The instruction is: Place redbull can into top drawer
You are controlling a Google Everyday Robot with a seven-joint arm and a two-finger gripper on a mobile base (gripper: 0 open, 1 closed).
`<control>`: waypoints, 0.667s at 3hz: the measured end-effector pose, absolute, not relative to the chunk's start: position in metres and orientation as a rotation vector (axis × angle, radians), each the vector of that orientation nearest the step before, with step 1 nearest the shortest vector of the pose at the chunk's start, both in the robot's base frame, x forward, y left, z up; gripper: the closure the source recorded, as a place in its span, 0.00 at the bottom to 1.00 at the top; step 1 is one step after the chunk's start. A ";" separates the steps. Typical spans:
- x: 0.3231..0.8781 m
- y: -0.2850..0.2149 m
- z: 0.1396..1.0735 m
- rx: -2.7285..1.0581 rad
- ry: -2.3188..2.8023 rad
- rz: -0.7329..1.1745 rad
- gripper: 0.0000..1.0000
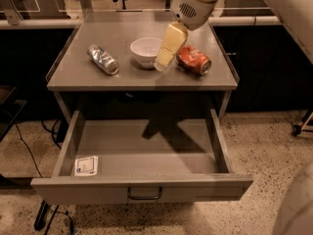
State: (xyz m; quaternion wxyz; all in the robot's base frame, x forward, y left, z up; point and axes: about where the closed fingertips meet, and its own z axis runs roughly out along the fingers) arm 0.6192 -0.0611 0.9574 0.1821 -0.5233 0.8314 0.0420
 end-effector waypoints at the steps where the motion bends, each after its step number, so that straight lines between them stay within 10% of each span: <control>1: 0.619 -0.053 0.957 -1.475 2.329 0.146 0.00; 2: 0.618 -0.025 0.962 -1.398 2.335 0.259 0.00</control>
Offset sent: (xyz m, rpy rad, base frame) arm -0.0045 0.0661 0.0155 0.2231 0.0616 -0.0828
